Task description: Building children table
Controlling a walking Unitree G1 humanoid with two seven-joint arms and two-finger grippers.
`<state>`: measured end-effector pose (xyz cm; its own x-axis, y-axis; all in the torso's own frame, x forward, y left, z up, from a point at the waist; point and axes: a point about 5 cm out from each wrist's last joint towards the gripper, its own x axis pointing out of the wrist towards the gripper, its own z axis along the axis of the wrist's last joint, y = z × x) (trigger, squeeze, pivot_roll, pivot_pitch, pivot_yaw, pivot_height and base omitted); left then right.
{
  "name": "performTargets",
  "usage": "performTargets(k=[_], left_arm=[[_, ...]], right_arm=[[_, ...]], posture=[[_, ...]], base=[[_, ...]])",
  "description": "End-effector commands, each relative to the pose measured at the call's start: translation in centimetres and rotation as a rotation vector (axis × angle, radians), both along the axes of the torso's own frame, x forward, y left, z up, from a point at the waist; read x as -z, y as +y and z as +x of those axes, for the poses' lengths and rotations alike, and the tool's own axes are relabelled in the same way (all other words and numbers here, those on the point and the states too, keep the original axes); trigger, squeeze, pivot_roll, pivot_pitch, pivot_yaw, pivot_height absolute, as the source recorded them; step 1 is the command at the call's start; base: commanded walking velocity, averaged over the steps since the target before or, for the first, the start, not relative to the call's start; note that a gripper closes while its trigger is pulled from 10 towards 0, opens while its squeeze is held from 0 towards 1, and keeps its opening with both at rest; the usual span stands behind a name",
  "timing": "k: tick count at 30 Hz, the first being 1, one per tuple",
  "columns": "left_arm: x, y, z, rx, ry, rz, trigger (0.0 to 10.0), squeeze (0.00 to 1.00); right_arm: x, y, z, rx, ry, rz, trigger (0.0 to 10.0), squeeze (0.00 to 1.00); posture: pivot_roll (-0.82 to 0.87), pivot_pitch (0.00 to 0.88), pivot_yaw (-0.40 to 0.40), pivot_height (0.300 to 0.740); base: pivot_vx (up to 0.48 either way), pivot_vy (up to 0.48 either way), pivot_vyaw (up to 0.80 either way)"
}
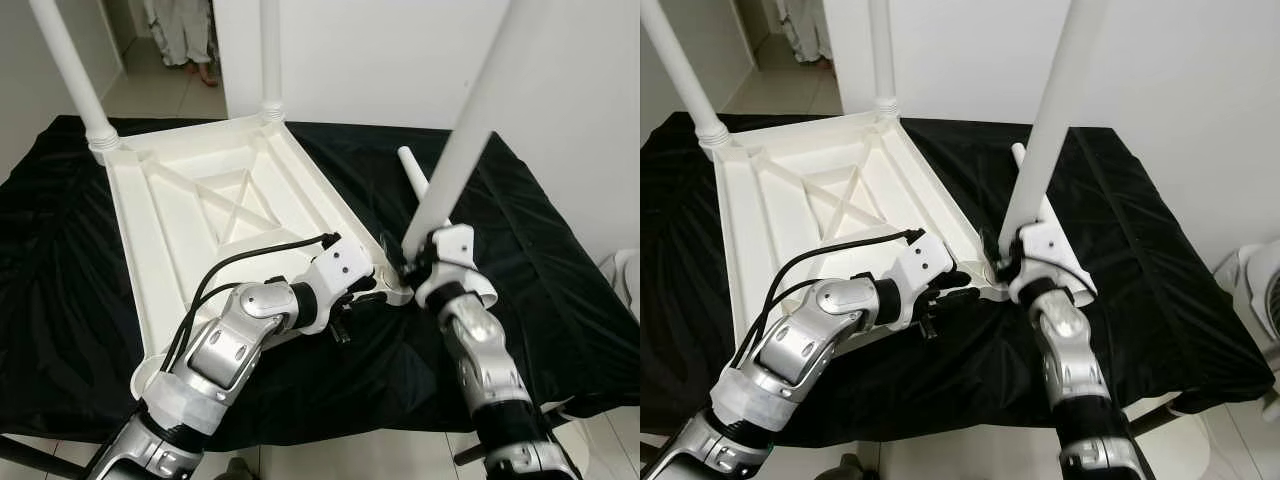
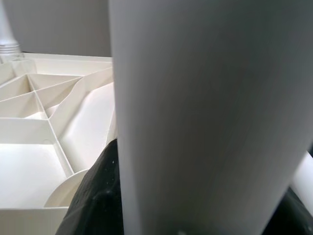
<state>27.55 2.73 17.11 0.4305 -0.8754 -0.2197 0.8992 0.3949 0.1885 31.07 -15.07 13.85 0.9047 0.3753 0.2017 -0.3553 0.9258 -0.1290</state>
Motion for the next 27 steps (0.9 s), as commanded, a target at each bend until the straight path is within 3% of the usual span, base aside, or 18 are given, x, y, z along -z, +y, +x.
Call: performTargets(k=[1,13,14,27], left_arm=[[-0.1,0.1,-0.1,-0.018,-0.003,-0.001,10.0,0.0],[-0.2,0.0,-0.1,-0.01,-0.005,0.001,10.0,0.0],[-0.3,0.0,-0.1,-0.011,-0.004,0.0,10.0,0.0],[-0.4,0.2,-0.1,-0.018,-0.009,0.001,10.0,0.0]], right_arm=[[1.1,-0.1,-0.6,-0.017,0.034,-0.03,10.0,0.0],[1.5,-0.2,-1.0,-0.014,0.022,-0.019,10.0,0.0],[1.9,-0.3,-0.5,0.002,0.077,0.022,10.0,0.0],[3.1,0.2,0.4,0.015,0.218,0.021,10.0,0.0]], posture=[[0.09,0.033,-0.023,0.74],[0.09,0.035,-0.017,0.74],[0.09,0.034,-0.015,0.74],[0.1,0.035,-0.019,0.74]], base=[[0.0,0.0,0.0],[0.0,0.0,0.0],[0.0,0.0,0.0],[0.0,0.0,0.0]])
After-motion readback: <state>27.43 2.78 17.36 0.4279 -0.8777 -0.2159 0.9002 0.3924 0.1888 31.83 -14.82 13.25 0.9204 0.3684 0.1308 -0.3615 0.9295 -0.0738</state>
